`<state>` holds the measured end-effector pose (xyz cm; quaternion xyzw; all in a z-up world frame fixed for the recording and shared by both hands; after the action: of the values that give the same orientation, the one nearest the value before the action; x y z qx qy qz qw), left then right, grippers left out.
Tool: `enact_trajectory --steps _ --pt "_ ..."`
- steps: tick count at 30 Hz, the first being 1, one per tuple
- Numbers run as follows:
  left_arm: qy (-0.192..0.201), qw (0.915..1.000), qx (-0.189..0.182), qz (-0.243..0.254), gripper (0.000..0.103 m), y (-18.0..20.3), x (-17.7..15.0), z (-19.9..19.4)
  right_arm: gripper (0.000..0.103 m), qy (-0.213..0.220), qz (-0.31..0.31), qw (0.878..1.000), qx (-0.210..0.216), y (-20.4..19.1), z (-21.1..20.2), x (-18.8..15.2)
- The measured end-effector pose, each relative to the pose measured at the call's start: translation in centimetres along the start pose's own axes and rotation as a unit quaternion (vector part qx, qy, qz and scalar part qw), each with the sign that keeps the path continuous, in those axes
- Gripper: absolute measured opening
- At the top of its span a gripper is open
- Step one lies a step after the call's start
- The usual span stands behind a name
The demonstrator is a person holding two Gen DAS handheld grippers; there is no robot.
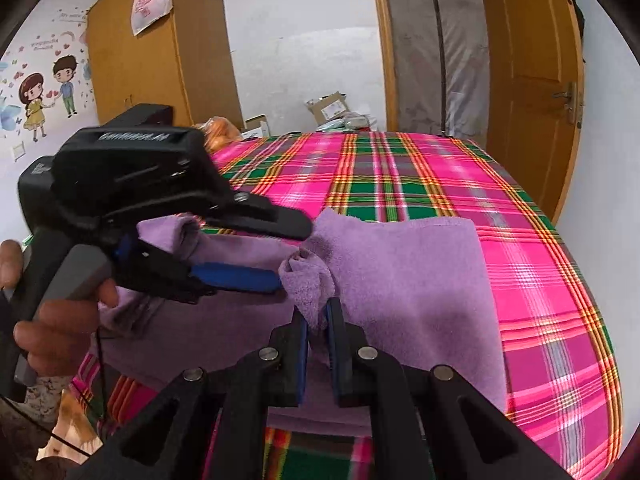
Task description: Fold clothes
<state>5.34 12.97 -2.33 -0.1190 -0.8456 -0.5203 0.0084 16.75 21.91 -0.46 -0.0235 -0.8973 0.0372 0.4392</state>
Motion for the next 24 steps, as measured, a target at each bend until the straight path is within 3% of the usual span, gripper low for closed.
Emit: enact_trajectory --steps 4,9,10,14,18,24 --pt "-0.004 0.9996 0.011 -0.026 0.057 -0.6 0.2 0.7 0.009 0.001 -0.009 1.000 0.016 -0.8 -0.1 -0.2" --pt "-0.019 0.9984 -0.006 -0.053 0.056 -1.4 -0.3 1.5 0.009 0.002 -0.018 0.999 0.029 -1.6 -0.3 -0.7" --pt "-0.017 0.9985 -0.006 -0.051 0.054 -1.4 -0.2 1.6 0.009 0.002 -0.020 0.999 0.032 -1.7 -0.4 -0.7" --pt "-0.005 0.9991 -0.004 -0.041 0.016 -1.3 0.2 1.7 0.012 -0.003 -0.016 0.999 0.037 -1.8 -0.3 -1.1" --pt "0.000 0.9994 -0.002 -0.034 0.011 -1.1 0.5 1.7 0.014 -0.003 -0.016 0.999 0.038 -1.7 -0.6 -1.1" --pt "0.003 0.9992 -0.013 -0.038 0.011 -0.9 0.8 1.5 0.046 0.025 -0.033 0.999 -0.007 -0.3 -2.7 -1.7"
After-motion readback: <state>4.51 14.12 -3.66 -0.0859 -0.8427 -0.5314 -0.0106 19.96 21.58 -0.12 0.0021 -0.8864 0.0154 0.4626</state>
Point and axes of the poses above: each gripper's, at about its wrist camera, not at the fingertips, and z roughly the way its jaws point, y to its right, x to its top, the point moved 4 cm from there along z, roughly the way its jaws point, and after that the axes turned 2 degrees about -x, right-handed, at the moved point
